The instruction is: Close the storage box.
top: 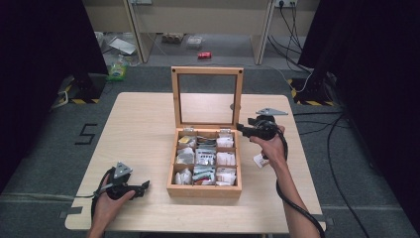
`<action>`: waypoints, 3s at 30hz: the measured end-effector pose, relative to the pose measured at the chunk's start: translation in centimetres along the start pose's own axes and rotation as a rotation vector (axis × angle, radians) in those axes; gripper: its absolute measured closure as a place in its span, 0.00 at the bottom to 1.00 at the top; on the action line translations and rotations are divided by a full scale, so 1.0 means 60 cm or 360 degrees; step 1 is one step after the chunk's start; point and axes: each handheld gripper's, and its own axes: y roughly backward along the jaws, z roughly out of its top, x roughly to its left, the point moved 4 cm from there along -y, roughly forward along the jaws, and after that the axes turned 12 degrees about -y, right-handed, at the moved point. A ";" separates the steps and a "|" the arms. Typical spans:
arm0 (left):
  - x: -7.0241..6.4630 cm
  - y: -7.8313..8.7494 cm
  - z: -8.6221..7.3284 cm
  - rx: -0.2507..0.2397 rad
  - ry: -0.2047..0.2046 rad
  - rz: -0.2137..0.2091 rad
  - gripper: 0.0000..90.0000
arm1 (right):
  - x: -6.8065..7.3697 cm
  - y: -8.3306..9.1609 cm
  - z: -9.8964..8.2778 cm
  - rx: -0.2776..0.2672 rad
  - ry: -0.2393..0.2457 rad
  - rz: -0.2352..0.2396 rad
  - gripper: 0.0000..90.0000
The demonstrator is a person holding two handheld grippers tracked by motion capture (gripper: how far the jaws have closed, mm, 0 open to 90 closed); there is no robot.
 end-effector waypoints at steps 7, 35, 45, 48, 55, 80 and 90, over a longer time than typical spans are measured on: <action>0.000 0.000 0.000 0.0000 0.0000 0.0000 0.08 | 0.004 -0.016 0.008 -0.0003 0.0029 0.0007 0.49; 0.000 0.000 0.000 0.0000 -0.0001 0.0000 0.08 | 0.022 -0.069 0.041 0.0023 0.0106 0.0029 0.54; 0.000 0.000 0.000 0.0000 -0.0001 0.0000 0.08 | 0.022 -0.063 0.038 -0.0005 0.0207 0.0000 0.62; 0.000 0.000 0.000 0.0000 -0.0001 0.0000 0.08 | 0.023 -0.061 0.036 -0.0025 0.0248 -0.0008 0.63; 0.000 0.000 0.000 0.0000 -0.0001 0.0000 0.08 | 0.025 -0.050 0.032 -0.0046 0.0285 0.0001 0.66; 0.000 0.000 0.000 0.0000 0.0000 -0.0001 0.08 | 0.037 -0.012 0.018 -0.0104 0.0280 0.0041 0.69; 0.000 0.000 0.000 0.0000 0.0001 -0.0002 0.08 | 0.044 0.000 0.010 -0.0120 0.0259 0.0059 0.66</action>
